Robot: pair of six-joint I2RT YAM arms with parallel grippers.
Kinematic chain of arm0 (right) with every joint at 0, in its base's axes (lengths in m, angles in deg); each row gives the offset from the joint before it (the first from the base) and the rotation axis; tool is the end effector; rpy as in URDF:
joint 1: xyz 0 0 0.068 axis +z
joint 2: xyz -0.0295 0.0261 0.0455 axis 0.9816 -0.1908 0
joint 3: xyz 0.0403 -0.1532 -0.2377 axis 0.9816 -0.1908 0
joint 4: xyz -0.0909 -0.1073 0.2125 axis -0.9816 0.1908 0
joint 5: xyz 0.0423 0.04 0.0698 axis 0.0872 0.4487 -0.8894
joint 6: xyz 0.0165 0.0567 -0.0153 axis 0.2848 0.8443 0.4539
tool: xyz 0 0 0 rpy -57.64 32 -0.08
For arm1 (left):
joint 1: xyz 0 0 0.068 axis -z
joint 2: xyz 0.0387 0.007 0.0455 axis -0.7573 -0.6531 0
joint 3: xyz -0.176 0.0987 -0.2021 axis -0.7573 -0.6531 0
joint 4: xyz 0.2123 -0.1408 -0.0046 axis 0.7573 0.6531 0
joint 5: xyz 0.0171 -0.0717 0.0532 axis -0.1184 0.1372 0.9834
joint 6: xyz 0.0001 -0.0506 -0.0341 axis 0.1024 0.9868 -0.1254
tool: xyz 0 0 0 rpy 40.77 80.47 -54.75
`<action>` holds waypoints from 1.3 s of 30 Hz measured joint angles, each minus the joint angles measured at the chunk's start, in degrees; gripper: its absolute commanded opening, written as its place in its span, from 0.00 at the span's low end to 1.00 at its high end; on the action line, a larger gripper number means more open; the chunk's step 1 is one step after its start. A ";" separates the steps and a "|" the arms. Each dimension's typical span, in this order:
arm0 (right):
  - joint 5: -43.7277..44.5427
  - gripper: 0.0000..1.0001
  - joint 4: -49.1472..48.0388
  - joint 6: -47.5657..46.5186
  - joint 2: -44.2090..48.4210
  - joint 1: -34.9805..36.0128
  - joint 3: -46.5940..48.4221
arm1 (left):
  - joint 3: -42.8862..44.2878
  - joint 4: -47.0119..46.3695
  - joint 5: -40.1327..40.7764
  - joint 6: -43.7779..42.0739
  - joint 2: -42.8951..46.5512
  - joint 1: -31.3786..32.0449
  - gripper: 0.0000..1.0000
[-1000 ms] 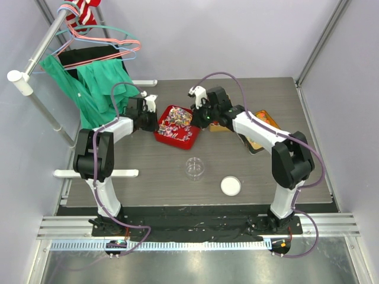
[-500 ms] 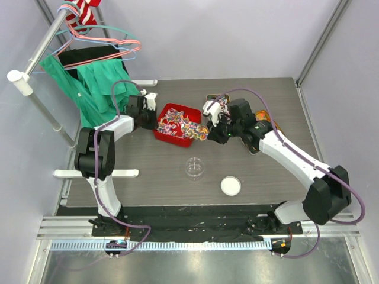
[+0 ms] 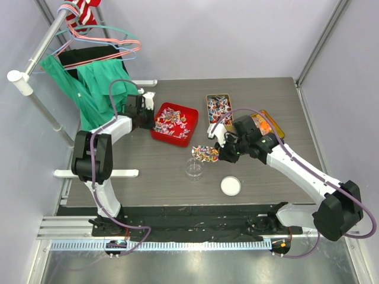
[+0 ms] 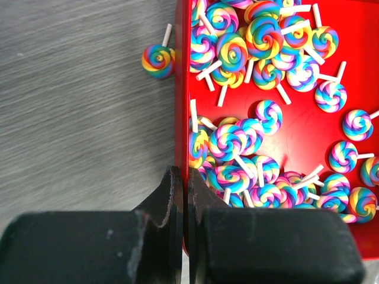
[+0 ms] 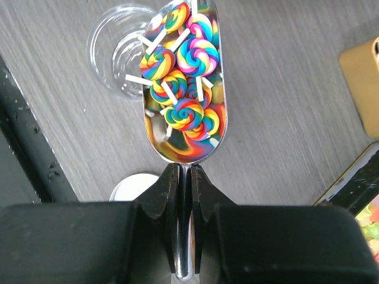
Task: Pack the candies
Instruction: Place the fake candies in the packing bottle.
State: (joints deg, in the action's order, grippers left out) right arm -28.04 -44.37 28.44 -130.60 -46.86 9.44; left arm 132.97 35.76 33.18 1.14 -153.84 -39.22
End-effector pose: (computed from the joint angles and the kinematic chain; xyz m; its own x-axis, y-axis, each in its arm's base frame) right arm 0.2056 0.1487 0.2828 -0.2343 -0.6733 -0.7013 -0.9184 0.3899 -0.0676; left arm 0.4026 -0.0815 0.2013 -0.7239 0.0852 -0.6847 0.2922 0.9368 -0.1923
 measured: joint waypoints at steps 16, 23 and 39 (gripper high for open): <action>5.81 0.01 8.28 -5.11 1.97 5.81 -0.96 | -0.50 1.01 4.57 -1.88 3.32 0.00 0.00; 11.23 0.01 11.89 -7.28 0.28 8.87 2.91 | -0.50 1.01 6.03 -2.86 3.26 0.00 0.00; 18.67 0.01 13.68 -11.19 -3.82 12.72 7.19 | -0.50 0.96 6.60 -2.95 2.84 0.00 0.00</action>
State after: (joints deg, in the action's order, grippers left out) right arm -9.37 -30.69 17.25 -134.42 -34.14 16.63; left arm 132.47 36.72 39.78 -1.81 -151.00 -39.22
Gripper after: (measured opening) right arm 0.142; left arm 0.036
